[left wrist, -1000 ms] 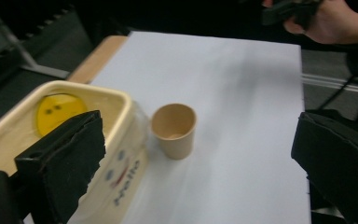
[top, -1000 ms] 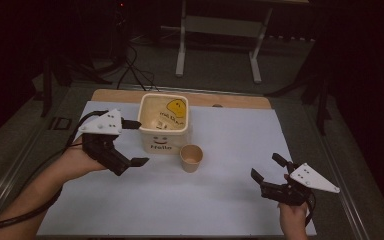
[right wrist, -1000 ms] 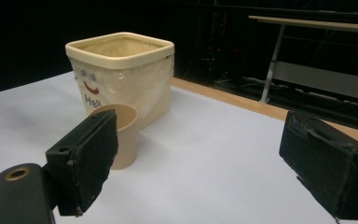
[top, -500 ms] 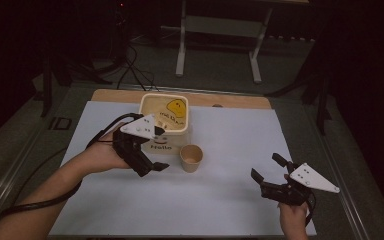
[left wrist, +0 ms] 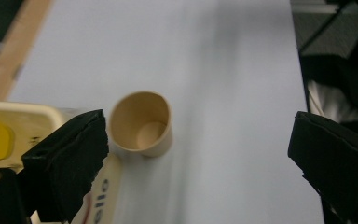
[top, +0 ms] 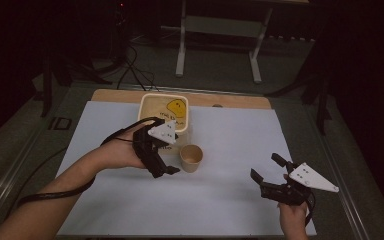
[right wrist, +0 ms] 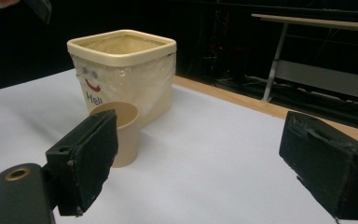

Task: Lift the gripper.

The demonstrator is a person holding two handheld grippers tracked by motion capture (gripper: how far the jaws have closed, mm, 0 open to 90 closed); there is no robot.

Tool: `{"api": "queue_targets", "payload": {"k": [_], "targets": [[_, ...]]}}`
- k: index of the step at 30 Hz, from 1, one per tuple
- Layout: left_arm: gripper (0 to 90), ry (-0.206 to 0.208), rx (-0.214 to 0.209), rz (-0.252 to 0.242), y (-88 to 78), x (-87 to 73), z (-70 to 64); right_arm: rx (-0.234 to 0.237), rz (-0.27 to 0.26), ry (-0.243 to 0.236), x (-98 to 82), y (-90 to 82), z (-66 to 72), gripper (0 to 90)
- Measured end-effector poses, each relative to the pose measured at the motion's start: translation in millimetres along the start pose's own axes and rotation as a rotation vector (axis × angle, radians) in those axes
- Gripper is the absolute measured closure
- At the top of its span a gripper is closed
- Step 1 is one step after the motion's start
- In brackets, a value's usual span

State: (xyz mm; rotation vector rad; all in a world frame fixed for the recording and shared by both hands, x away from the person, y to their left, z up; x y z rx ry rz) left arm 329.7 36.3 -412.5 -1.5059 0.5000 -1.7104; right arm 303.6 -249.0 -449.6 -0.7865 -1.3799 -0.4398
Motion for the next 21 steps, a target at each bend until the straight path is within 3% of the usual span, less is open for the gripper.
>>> {"api": "queue_targets", "payload": {"k": [4, 10, 21], "targets": [[6.2, 0.018, -0.035, 0.025, 9.1, 1.7, -2.2, 0.001, 0.0, -0.001, 0.2, 0.1, 0.4, 11.6], [7.7, 0.043, -0.05, 0.051, 23.3, 4.1, -2.9, 0.003, 0.005, 0.001, -0.8, 1.0, 0.3, 11.6], [19.2, 0.073, -0.074, 0.11, 56.4, 0.2, -5.7, 0.006, 0.008, 0.004, -1.7, 1.8, 0.3, 11.7]]}}
Point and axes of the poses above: each handheld gripper's, and its own axes: y roughly forward along the jaws, x roughly out of its top, z roughly to its left, the point moved 8 cm from there along y, roughly forward along the jaws, and after that the axes turned 7 degrees about x, right-handed, at the moved point
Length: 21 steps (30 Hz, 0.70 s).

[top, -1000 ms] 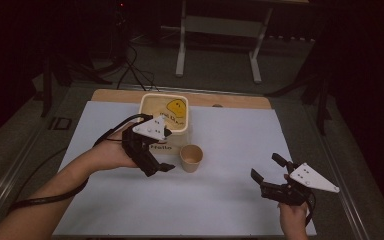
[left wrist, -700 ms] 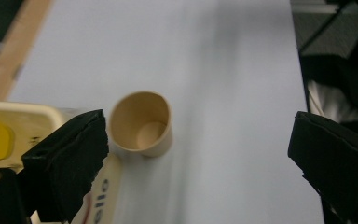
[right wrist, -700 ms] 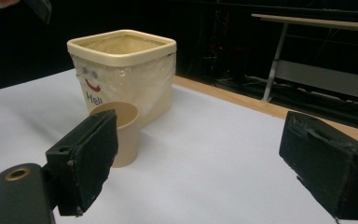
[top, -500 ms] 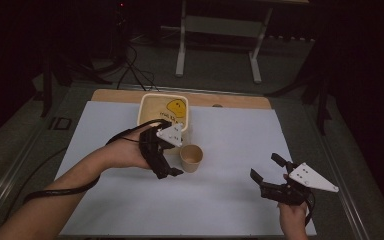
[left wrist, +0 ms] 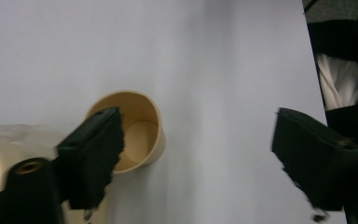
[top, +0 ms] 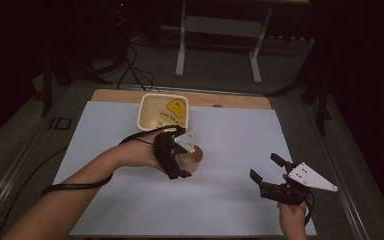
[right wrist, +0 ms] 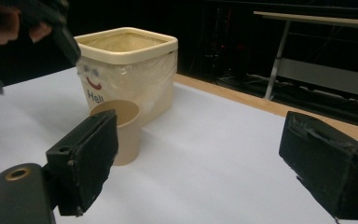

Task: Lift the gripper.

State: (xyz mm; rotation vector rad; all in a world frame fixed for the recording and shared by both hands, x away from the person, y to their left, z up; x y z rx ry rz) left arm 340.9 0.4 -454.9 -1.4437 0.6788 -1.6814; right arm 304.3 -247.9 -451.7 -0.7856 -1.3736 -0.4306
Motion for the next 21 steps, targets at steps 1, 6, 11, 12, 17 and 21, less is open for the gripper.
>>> {"api": "queue_targets", "payload": {"k": [1, 6, 11, 12, 17, 21], "targets": [[22.3, -0.002, 0.001, 0.009, 4.3, -1.4, 0.7, 0.001, 0.001, 0.0, -0.1, 0.1, 0.2, 11.7], [32.7, -0.009, 0.012, 0.039, 18.0, -6.7, 3.5, 0.004, 0.005, 0.002, -1.0, 0.9, 0.1, 11.9], [41.0, -0.014, 0.035, 0.088, 31.3, -11.5, 5.6, 0.005, 0.008, 0.002, -1.6, 1.7, 0.4, 11.9], [43.0, -0.013, 0.039, 0.092, 32.9, -12.0, 5.9, 0.006, 0.01, -0.002, -1.8, 1.8, 0.4, 11.9], [53.4, -0.009, 0.056, 0.126, 44.9, -14.2, 7.2, 0.009, 0.013, -0.001, -2.2, 2.2, 0.4, 12.0], [59.2, -0.001, 0.058, 0.147, 52.6, -13.6, 8.7, 0.011, 0.016, 0.0, -2.6, 2.6, 1.0, 12.0]]}}
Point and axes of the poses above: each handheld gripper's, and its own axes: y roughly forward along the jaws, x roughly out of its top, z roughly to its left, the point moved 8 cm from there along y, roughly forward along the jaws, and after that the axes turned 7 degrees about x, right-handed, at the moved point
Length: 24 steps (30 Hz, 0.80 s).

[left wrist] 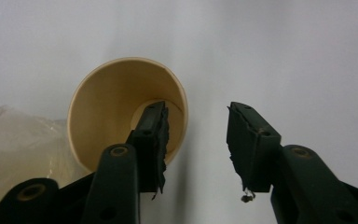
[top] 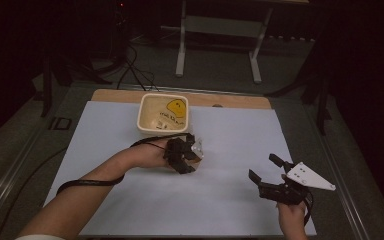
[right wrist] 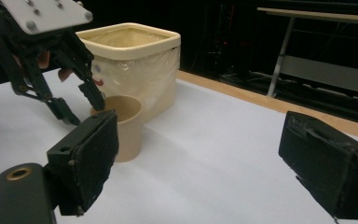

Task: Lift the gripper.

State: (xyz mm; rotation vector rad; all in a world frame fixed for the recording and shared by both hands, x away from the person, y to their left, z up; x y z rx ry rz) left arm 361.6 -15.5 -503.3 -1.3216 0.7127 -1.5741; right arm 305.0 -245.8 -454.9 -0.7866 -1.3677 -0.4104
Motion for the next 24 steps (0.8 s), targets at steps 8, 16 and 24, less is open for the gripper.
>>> {"api": "queue_targets", "payload": {"k": [8, 16, 24], "targets": [[68.1, 0.013, -0.002, 0.066, 16.9, 3.8, 0.9, 0.0, 0.001, -0.001, -0.2, 0.2, 0.3, 12.0], [78.5, 0.03, -0.029, 0.114, 28.7, 2.8, -1.5, 0.001, 0.003, -0.002, -0.4, 0.1, 0.2, 12.0], [86.7, 0.043, -0.014, 0.122, 29.0, 4.4, 1.9, 0.002, 0.004, -0.003, -1.0, 0.9, -0.4, 12.0]]}}
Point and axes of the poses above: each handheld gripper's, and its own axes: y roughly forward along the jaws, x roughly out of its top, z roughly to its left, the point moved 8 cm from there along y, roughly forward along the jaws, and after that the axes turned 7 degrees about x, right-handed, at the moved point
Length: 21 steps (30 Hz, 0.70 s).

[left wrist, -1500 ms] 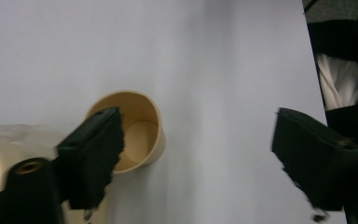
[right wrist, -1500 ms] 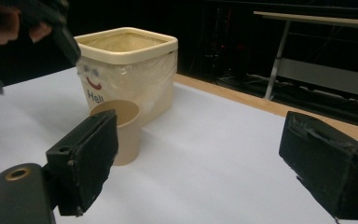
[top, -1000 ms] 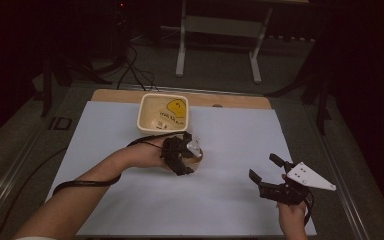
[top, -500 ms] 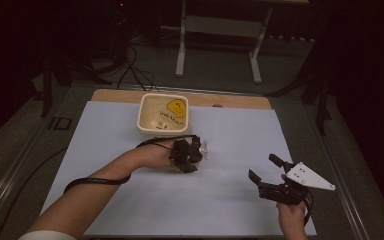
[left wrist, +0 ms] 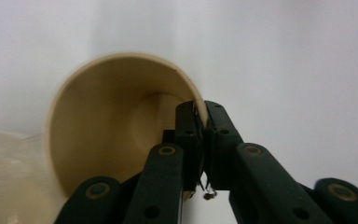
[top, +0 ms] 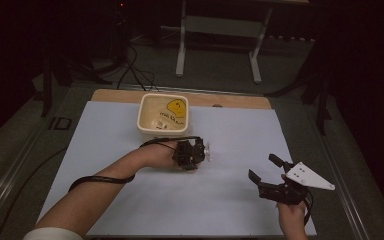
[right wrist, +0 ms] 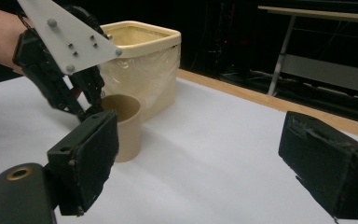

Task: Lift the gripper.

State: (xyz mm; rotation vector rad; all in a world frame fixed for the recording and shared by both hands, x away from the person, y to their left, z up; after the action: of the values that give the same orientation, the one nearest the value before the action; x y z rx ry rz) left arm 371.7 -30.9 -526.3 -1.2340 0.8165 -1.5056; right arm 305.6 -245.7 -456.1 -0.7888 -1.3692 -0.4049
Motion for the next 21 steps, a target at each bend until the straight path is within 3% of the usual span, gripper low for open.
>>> {"api": "queue_targets", "payload": {"k": [4, 10, 15, 21], "targets": [[87.2, 0.029, 0.004, -0.015, -0.9, 0.4, -1.5, 0.002, 0.0, 0.0, -0.1, 0.2, 0.2, 12.0], [88.1, 0.094, -0.029, -0.044, -5.8, 1.2, -9.6, 0.002, 0.0, 0.0, 0.1, 0.3, 0.3, 12.1], [88.2, 0.092, -0.065, -0.071, -16.6, 3.0, -13.7, 0.004, 0.0, 0.001, 0.1, 0.4, 0.2, 12.1], [88.6, 0.125, -0.092, -0.093, -32.1, 1.6, -21.7, 0.005, -0.001, 0.004, 0.2, 0.6, 0.3, 12.1]]}}
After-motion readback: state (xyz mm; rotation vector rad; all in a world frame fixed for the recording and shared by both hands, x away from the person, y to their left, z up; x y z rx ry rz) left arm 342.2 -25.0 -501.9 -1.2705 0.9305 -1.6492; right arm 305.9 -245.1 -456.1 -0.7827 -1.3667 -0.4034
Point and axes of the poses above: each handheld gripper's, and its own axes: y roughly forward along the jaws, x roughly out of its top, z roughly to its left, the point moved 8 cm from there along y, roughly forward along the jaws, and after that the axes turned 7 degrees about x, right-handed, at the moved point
